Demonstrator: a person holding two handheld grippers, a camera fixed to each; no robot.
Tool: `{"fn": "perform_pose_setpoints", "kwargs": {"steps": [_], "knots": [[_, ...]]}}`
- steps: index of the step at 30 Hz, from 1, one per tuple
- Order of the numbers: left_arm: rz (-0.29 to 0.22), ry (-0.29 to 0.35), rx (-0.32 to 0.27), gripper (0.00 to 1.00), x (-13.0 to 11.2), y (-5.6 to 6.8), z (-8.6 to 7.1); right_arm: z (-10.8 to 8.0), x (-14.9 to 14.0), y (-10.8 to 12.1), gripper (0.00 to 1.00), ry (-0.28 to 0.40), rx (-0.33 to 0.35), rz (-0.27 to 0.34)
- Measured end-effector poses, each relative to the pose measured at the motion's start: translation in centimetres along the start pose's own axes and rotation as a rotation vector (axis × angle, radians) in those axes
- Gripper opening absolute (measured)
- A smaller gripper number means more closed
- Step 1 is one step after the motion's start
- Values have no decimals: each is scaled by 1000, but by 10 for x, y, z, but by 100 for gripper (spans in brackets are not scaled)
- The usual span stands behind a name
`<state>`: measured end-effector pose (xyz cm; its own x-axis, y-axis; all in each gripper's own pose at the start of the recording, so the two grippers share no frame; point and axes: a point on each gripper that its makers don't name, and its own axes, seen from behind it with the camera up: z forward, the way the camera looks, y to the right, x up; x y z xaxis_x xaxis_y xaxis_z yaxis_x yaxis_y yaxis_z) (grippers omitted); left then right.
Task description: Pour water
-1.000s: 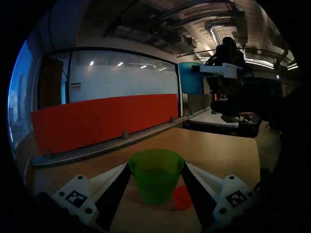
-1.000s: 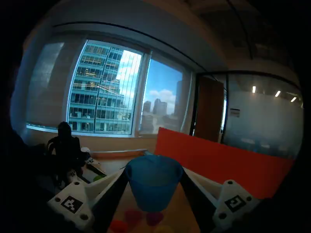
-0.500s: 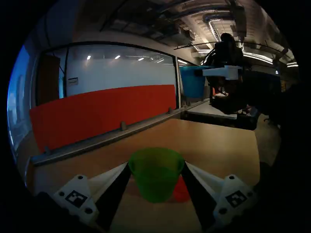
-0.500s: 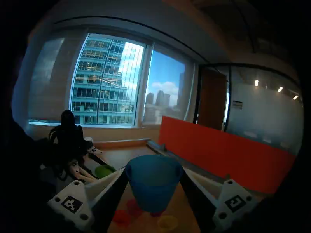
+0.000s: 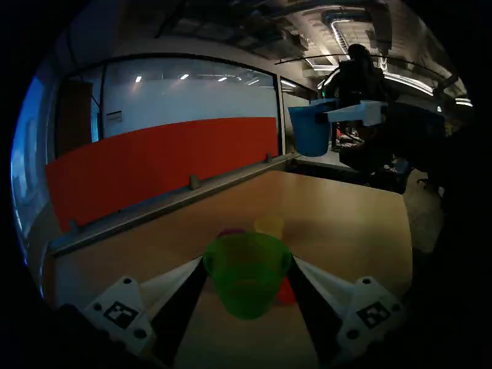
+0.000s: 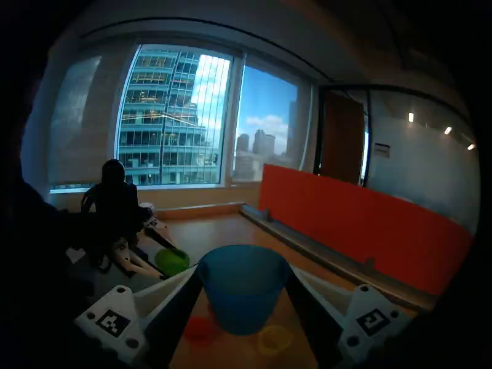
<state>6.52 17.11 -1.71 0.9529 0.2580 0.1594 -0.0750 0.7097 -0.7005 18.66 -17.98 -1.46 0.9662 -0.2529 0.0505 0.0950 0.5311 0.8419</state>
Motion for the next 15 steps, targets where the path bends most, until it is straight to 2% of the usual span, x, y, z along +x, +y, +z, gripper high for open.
{"fn": "perform_pose_setpoints", "kwargs": {"steps": [15], "knots": [[-9, -85, -14, 88, -30, 3, 8, 4, -51, -9, 94, -101, 45, 8]]}}
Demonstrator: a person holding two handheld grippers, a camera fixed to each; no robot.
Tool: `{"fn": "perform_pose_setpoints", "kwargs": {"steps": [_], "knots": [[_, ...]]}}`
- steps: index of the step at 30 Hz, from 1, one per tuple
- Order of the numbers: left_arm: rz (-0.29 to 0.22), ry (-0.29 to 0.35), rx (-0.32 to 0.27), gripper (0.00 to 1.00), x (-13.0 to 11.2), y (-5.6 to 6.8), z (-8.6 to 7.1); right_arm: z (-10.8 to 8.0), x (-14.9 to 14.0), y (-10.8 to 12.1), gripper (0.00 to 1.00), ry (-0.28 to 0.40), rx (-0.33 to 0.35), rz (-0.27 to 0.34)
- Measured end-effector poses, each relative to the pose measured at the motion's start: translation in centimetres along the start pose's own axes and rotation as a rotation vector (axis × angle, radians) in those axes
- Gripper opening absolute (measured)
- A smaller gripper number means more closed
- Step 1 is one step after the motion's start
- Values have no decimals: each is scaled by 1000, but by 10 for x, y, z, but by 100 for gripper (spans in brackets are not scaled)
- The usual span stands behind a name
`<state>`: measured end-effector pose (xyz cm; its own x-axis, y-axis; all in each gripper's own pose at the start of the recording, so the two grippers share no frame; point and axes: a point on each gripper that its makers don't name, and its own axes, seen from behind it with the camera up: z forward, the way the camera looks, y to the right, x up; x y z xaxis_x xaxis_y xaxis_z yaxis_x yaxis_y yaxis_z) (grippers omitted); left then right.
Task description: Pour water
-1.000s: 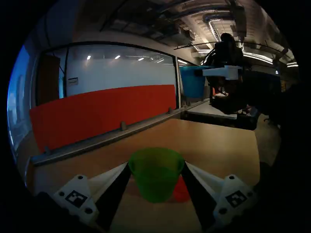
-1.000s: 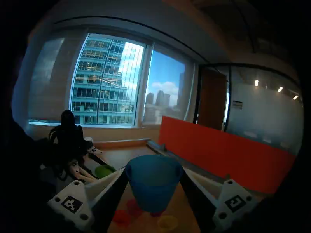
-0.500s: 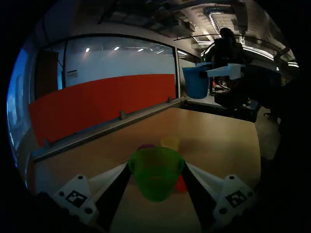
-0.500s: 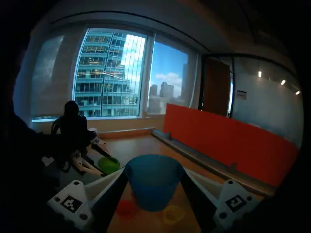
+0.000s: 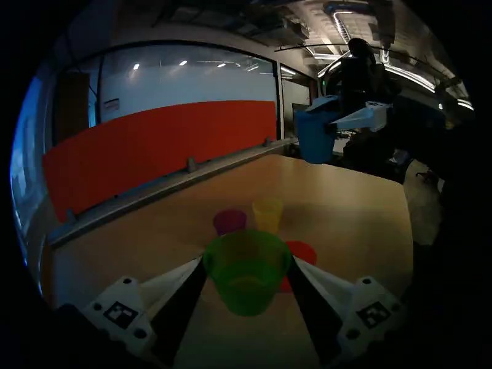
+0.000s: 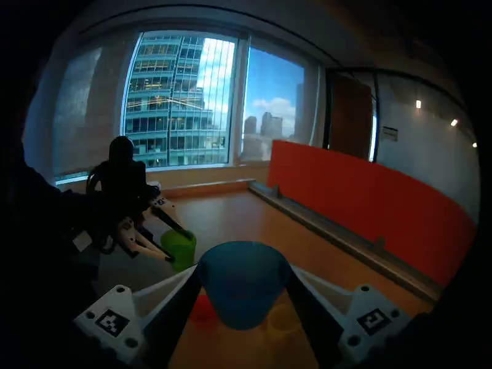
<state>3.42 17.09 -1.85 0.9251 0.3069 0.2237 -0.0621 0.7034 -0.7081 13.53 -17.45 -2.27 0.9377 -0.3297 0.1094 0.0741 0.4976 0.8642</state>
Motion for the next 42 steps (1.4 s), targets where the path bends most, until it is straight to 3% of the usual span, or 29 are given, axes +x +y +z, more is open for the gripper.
{"fn": "perform_pose_setpoints", "kwargs": {"steps": [26, 42], "knots": [[19, -184, -65, 87, -61, 14, 25, 23, -102, -12, 94, -192, 57, -1], [20, -231, -112, 87, -84, 23, 38, 38, -160, -29, 93, -282, 107, 12]]}}
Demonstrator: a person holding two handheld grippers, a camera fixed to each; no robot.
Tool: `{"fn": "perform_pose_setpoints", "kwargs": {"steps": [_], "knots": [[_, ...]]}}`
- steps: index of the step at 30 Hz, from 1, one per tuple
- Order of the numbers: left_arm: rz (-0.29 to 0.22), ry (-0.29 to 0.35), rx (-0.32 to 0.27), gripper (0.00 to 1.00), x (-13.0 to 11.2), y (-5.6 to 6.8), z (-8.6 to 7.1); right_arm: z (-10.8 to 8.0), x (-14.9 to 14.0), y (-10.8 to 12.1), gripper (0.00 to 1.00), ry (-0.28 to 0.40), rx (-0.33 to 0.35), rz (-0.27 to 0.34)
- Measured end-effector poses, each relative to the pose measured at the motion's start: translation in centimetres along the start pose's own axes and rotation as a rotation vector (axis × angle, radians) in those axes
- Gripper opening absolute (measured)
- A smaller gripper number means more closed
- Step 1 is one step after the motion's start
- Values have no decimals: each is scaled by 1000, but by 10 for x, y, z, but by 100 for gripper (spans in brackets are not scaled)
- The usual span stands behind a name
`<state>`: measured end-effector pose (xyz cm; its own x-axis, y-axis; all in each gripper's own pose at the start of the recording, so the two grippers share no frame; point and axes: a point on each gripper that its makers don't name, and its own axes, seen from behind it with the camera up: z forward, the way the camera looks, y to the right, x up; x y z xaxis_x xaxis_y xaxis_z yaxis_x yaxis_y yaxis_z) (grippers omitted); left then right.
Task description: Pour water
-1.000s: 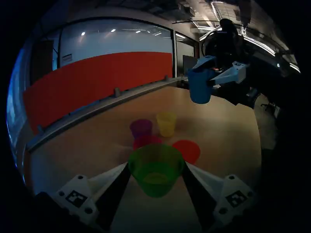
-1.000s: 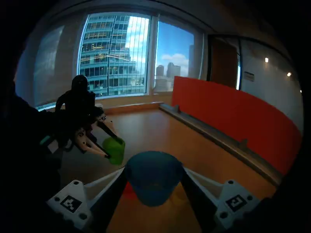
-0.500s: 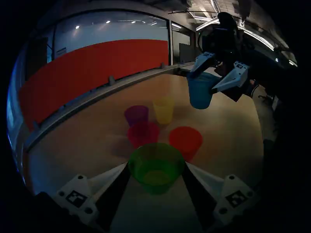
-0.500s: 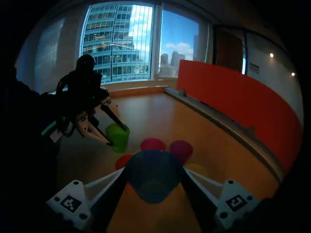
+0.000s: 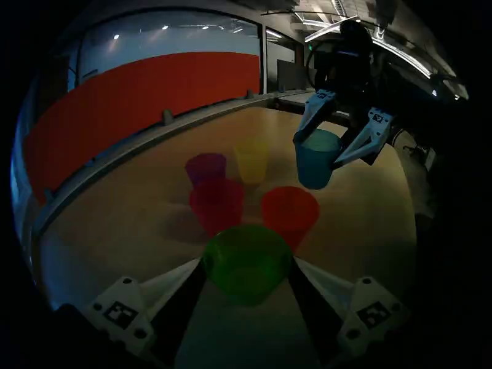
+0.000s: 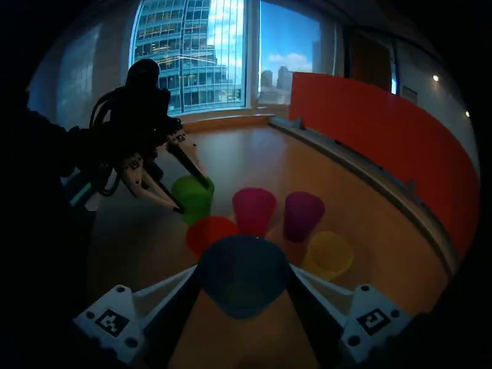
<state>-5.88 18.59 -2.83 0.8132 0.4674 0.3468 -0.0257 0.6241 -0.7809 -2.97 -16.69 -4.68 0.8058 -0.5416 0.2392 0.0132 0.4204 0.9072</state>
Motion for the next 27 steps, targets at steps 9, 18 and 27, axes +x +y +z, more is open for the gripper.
{"fn": "perform_pose_setpoints", "kwargs": {"steps": [9, 18, 27], "knots": [[-8, -15, -23, 87, -10, 3, 9, 11, -21, -6, 94, -34, 14, -6], [-16, -14, -34, 87, -14, 4, 11, 18, -32, -10, 94, -51, 23, -1], [-22, -8, -34, 88, -17, 4, 8, 22, -43, -14, 94, -68, 21, -14]]}}
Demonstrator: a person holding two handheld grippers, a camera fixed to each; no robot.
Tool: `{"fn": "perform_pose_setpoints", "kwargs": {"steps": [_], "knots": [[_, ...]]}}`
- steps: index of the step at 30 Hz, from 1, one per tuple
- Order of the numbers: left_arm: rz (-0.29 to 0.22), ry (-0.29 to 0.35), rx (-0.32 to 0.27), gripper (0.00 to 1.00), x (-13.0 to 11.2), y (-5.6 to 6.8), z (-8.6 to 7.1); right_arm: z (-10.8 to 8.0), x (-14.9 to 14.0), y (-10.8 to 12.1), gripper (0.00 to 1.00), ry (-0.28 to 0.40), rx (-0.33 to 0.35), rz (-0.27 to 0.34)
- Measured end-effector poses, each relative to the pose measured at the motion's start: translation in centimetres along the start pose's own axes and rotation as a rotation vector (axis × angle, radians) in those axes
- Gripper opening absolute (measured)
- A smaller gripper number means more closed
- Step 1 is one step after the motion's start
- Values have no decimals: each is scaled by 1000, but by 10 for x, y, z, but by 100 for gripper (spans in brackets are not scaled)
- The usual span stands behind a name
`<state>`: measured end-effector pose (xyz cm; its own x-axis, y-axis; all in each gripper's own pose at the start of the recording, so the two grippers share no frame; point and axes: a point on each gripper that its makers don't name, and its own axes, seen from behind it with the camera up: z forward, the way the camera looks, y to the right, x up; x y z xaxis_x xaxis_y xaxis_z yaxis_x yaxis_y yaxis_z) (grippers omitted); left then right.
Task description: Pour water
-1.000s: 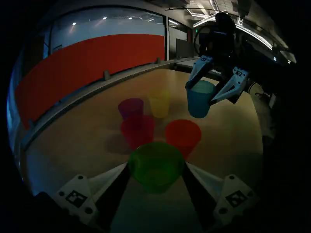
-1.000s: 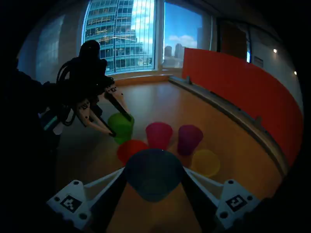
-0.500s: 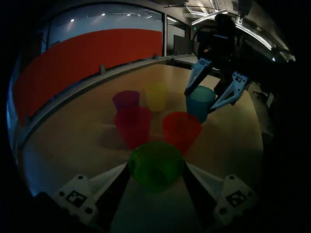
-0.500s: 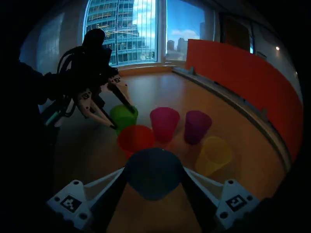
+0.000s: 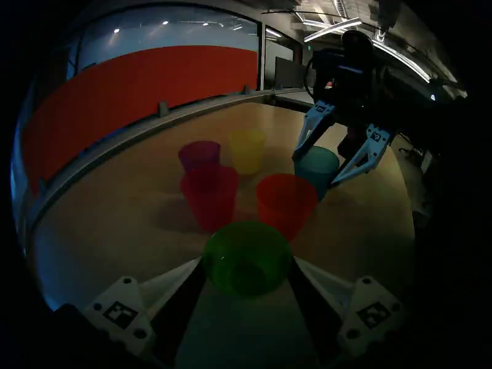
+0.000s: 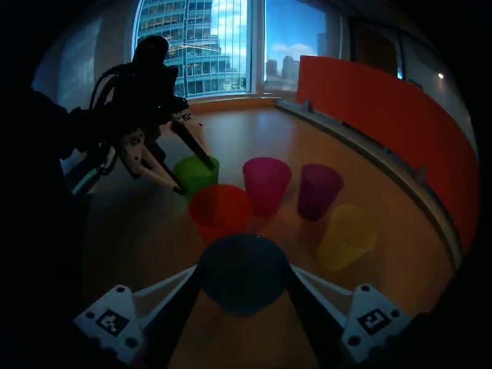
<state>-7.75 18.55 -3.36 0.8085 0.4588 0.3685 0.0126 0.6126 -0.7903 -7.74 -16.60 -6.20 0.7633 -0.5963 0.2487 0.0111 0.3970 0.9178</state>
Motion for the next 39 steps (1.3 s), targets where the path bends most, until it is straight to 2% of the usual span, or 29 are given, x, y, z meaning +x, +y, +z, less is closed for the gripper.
{"fn": "perform_pose_setpoints", "kwargs": {"steps": [20, 25, 29, 39], "knots": [[13, -1, 7, 88, -2, 1, 0, 2, -12, -5, 94, -1, -13, 26], [12, -5, 8, 89, -2, 1, 0, 0, -11, -5, 99, 2, -18, 29], [8, -2, 9, 98, -1, 1, 0, 0, -12, -5, 100, -1, -20, 39], [2, -10, 11, 98, -5, 0, -2, -4, -17, -7, 100, -6, -27, 52]]}}
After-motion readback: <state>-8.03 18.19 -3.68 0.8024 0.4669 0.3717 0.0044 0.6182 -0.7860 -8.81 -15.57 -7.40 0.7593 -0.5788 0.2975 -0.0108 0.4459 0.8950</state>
